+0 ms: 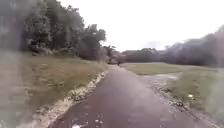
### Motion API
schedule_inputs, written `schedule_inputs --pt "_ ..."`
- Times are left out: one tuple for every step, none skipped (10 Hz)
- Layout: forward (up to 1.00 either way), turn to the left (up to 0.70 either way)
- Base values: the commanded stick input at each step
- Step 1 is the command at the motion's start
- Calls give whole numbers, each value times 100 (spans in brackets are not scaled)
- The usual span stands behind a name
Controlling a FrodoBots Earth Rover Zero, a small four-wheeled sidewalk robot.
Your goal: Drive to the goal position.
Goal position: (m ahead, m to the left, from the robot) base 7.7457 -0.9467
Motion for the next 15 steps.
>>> schedule_inputs --pt "100 0" --pt "100 0" --pt "100 0" --pt "100 0" --pt "100 0" --pt "100 0" --pt "100 0" --pt "100 0" --pt "100 0" --pt "100 -17" --pt "100 -30" --pt "100 0" --pt "100 0" --pt "100 0" --pt "100 0"
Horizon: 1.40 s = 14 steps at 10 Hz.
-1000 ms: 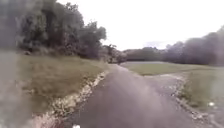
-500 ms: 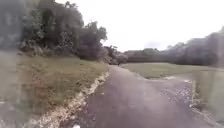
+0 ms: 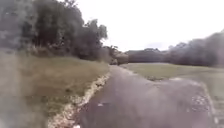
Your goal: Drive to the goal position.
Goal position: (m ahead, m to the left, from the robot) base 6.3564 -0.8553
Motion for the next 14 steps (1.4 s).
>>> schedule_inputs --pt "100 0" --pt "100 0" --pt "100 0" --pt "100 0" --pt "100 0" --pt "100 0" --pt "100 0" --pt "100 0" --pt "100 0" --pt "100 0" --pt "100 0" --pt "100 0" --pt "100 -20" --pt "100 -29"
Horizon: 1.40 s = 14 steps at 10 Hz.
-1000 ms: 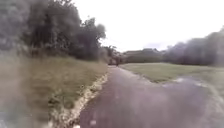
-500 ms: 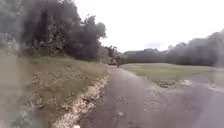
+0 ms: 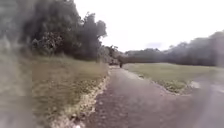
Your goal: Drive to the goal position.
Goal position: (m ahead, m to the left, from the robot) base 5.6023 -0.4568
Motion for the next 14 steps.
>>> schedule_inputs --pt "100 -37" --pt "100 -15" --pt "100 -3" --pt "100 0" --pt "100 0" --pt "100 0" --pt "100 0" --pt "100 0" --pt "100 0" --pt "100 0" --pt "100 0" --pt "100 0" --pt "100 0" --pt "100 0"
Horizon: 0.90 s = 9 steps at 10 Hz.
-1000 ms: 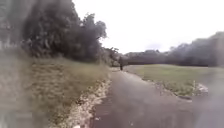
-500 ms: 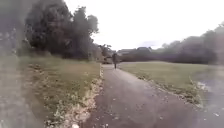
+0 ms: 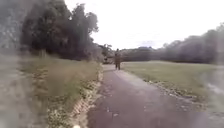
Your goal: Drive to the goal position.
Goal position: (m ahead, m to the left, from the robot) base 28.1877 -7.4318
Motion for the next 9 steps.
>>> schedule_inputs --pt "100 0" --pt "100 0" --pt "100 0" --pt "100 0" --pt "100 0" --pt "100 -31" --pt "100 -33" --pt "100 0" --pt "100 0"
